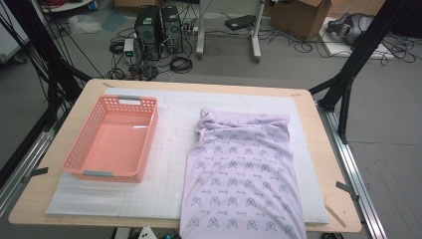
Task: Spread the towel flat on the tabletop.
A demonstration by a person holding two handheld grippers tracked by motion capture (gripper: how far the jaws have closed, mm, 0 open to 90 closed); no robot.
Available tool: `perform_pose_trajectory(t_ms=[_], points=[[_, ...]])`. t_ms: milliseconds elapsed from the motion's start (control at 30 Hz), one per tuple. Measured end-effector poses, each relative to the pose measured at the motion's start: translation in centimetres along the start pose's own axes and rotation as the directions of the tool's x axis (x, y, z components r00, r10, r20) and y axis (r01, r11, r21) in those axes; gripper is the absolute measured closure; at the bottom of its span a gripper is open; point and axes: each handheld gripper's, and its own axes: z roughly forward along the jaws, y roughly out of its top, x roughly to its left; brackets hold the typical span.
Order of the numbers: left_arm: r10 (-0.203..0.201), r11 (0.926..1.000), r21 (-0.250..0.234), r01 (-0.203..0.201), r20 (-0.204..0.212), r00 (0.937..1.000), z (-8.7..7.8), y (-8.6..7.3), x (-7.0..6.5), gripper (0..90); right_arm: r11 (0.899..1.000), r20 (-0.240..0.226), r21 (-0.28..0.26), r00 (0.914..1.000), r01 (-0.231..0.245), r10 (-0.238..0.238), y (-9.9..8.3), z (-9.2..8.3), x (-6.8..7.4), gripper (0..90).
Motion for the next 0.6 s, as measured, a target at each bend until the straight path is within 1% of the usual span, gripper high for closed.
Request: perform_pose_trajectory(t_ms=[33, 67, 100, 133, 200, 333, 367, 500, 600], points=[[0.0, 1.0, -0.007, 0.0, -0.016, 0.9999, 0.1, 0.0, 0.0, 81.8, 1.0, 0.0, -0.009, 0.9999, -0.011, 0.011, -0.1, -0.1, 0.1, 80.9], [-0.011, 0.9998, -0.015, 0.01, -0.034, 0.9994, 0.4, 0.0, 0.1, 71.0, 1.0, 0.01, -0.019, 0.9998, -0.019, 0.02, -0.1, -0.2, 0.1, 73.4], [-0.02, 0.9995, -0.024, 0.019, -0.044, 0.9989, 0.5, 0.2, 0.2, 60.7, 0.999, 0.021, -0.033, 0.999, -0.04, 0.041, 0.0, -0.2, -0.1, 69.6], [-0.021, 0.9989, -0.043, 0.019, -0.052, 0.9984, 0.7, 0.3, 0.4, 57.5, 0.997, 0.021, -0.052, 0.9979, -0.061, 0.062, 0.1, -0.2, -0.3, 67.0], [-0.025, 0.9972, -0.072, 0.02, -0.065, 0.9976, 1.0, 0.8, 0.9, 51.5, 0.993, 0.037, -0.083, 0.9959, -0.08, 0.083, 0.4, -0.2, -0.7, 63.6], [-0.025, 0.9939, -0.109, 0.016, -0.079, 0.9966, 1.5, 1.7, 2.0, 45.9, 0.991, 0.079, -0.111, 0.9929, -0.079, 0.088, 1.1, 0.2, -1.2, 61.8], [-0.03, 0.993, -0.117, 0.021, -0.075, 0.9967, 1.6, 1.9, 2.2, 45.4, 0.99, 0.083, -0.113, 0.9924, -0.081, 0.091, 1.3, 0.4, -1.2, 61.8], [-0.043, 0.992, -0.121, 0.035, -0.061, 0.9972, 2.1, 2.4, 3.1, 44.0, 0.99, 0.103, -0.122, 0.9912, -0.07, 0.083, 2.1, 1.1, -1.8, 61.7], [-0.043, 0.9925, -0.117, 0.036, -0.055, 0.9976, 2.8, 3.2, 3.9, 43.4, 0.989, 0.11, -0.129, 0.9903, -0.071, 0.085, 2.7, 1.7, -2.4, 61.4]])
